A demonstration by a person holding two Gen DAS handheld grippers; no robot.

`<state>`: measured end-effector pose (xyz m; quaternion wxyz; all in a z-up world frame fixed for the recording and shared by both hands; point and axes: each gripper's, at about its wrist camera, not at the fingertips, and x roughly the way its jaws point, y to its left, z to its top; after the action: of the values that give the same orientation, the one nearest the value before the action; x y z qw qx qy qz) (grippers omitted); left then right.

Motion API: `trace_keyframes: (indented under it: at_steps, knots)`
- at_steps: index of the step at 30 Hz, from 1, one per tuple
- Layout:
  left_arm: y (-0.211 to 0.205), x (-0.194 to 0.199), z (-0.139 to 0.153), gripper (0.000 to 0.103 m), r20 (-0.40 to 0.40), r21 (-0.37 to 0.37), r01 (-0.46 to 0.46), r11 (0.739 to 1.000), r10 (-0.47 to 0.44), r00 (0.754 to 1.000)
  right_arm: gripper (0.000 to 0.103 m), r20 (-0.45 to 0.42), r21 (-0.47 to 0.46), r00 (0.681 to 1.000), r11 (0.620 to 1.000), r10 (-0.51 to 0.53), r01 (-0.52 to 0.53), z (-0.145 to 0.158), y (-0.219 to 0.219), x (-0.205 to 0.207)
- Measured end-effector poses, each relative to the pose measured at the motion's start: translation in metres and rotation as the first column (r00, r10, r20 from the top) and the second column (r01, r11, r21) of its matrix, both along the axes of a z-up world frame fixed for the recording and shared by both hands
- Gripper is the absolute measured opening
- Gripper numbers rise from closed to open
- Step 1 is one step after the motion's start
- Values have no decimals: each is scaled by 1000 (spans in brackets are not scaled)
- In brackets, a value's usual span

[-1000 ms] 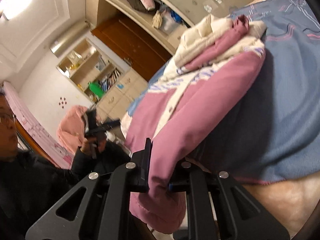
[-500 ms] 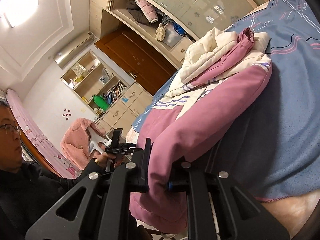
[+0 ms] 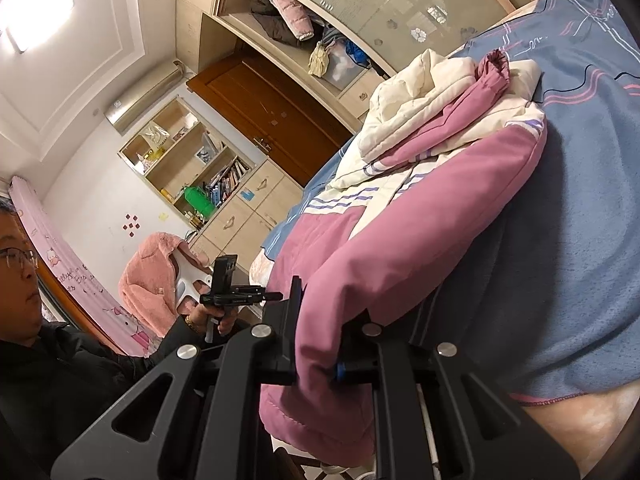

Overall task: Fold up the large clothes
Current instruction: 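Grasp the hem with the left tool while the right tool holds it, then lift the hem with both tools and fold it over toward the hood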

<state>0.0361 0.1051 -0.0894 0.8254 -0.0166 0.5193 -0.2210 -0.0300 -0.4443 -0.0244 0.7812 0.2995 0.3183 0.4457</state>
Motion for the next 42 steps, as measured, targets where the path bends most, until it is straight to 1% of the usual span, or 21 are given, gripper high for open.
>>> trace_keyframes:
  at_steps: [2, 5, 8, 10, 13, 16, 17, 19, 24, 27, 30, 32, 33, 35, 36, 37, 38, 39, 40, 41, 42]
  knots:
    - [-4, -1, 4, 13, 12, -15, 28, 1000, -27, 1000, 13, -4, -4, 1000, 1000, 1, -1, 0, 1, 1]
    - [-7, -1, 10, 11, 31, -35, 29, 999, -28, 999, 13, -3, -11, 1000, 1000, -9, 9, 1, 2, 3]
    - [-2, -4, 26, 10, 74, -146, 50, 988, -40, 996, 13, 5, 0, 1000, 1000, -19, 19, 5, 3, 4]
    - [4, -2, 37, 9, 87, -262, 52, 964, -30, 996, 13, 15, 22, 1000, 999, -23, 23, 7, 3, 4]
    - [9, 5, 53, 9, 115, -396, 59, 917, -14, 993, 13, 29, 80, 999, 996, -40, 38, 13, 1, 10]
    - [6, 8, 78, 9, 215, -445, 98, 890, 0, 977, 13, 53, 156, 996, 986, -74, 65, 21, -6, 17]
    - [6, 11, 89, 9, 244, -480, 110, 870, 12, 970, 13, 66, 186, 994, 980, -85, 72, 25, -9, 21]
    - [8, 19, 103, 9, 279, -519, 114, 847, 42, 959, 13, 87, 245, 989, 965, -117, 92, 32, -17, 28]
    - [-7, 64, 141, 9, 337, -566, 111, 817, 106, 935, 13, 98, 365, 983, 925, -155, 109, 49, -25, 61]
    - [-12, 103, 160, 9, 328, -610, 85, 788, 153, 932, 13, 98, 413, 980, 903, -171, 116, 62, -25, 88]
    - [-11, 152, 178, 9, 308, -637, 38, 770, 208, 928, 13, 72, 487, 974, 860, -216, 155, 78, -32, 126]
    - [-5, 182, 183, 10, 285, -652, -2, 758, 247, 926, 13, 3, 549, 963, 805, -271, 225, 83, -47, 163]
    - [0, 203, 184, 10, 258, -667, -30, 744, 269, 928, 13, -36, 570, 956, 780, -291, 259, 82, -53, 180]
    - [12, 251, 181, 10, 205, -690, -97, 718, 321, 925, 13, -120, 582, 932, 736, -342, 345, 77, -68, 222]
    - [18, 268, 177, 10, 184, -692, -126, 710, 342, 922, 13, -145, 582, 923, 723, -358, 372, 74, -71, 236]
    - [21, 290, 171, 10, 161, -686, -157, 710, 359, 920, 13, -191, 574, 906, 706, -377, 415, 67, -76, 261]
    - [22, 307, 165, 10, 144, -673, -184, 716, 372, 917, 13, -228, 555, 892, 700, -391, 449, 59, -78, 282]
    - [23, 326, 156, 11, 119, -653, -218, 725, 383, 916, 13, -251, 534, 881, 702, -402, 472, 54, -80, 298]
    - [22, 347, 143, 11, 87, -623, -257, 739, 392, 916, 13, -289, 487, 857, 706, -427, 515, 41, -82, 321]
    - [21, 359, 133, 11, 69, -601, -278, 749, 396, 916, 13, -328, 461, 842, 706, -428, 538, 26, -82, 341]
    - [18, 376, 115, 11, 40, -569, -311, 761, 403, 914, 13, -352, 443, 831, 706, -430, 553, 15, -82, 353]
